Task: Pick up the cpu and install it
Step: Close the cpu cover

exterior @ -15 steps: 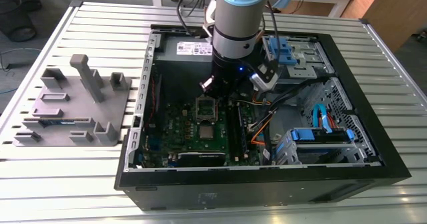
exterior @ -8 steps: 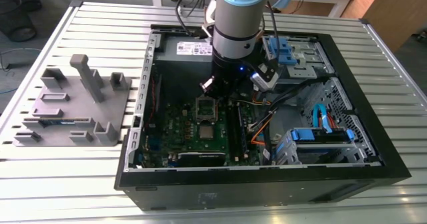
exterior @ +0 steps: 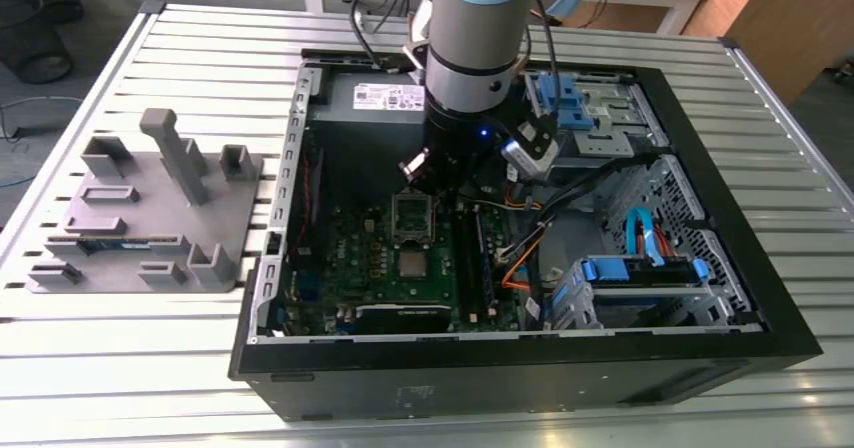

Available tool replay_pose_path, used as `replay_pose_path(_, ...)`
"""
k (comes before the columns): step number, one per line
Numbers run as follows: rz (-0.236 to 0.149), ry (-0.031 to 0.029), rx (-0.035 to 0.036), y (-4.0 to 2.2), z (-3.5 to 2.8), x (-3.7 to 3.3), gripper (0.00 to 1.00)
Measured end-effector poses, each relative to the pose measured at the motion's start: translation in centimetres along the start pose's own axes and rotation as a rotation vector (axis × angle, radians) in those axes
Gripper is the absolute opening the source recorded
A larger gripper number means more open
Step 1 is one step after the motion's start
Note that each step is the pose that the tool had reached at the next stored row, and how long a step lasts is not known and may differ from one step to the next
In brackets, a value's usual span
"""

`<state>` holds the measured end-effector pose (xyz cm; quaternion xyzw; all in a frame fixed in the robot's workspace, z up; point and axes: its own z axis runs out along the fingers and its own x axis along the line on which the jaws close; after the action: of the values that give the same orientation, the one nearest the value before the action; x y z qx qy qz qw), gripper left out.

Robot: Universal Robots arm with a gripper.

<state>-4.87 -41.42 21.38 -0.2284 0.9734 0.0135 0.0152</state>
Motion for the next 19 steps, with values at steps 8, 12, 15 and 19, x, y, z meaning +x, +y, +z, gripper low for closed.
replay_pose_path(8,-0.007,-0.0031,0.0013,-0.06,-0.03,0.22,0.11)
replay_pose_path(12,-0.016,-0.0066,0.0021,-0.16,-0.15,0.37,0.11)
replay_pose_path(15,-0.022,-0.0089,-0.0001,-0.21,-0.38,0.44,0.11)
replay_pose_path(19,-0.030,-0.0131,-0.0053,-0.30,-0.62,0.53,0.11)
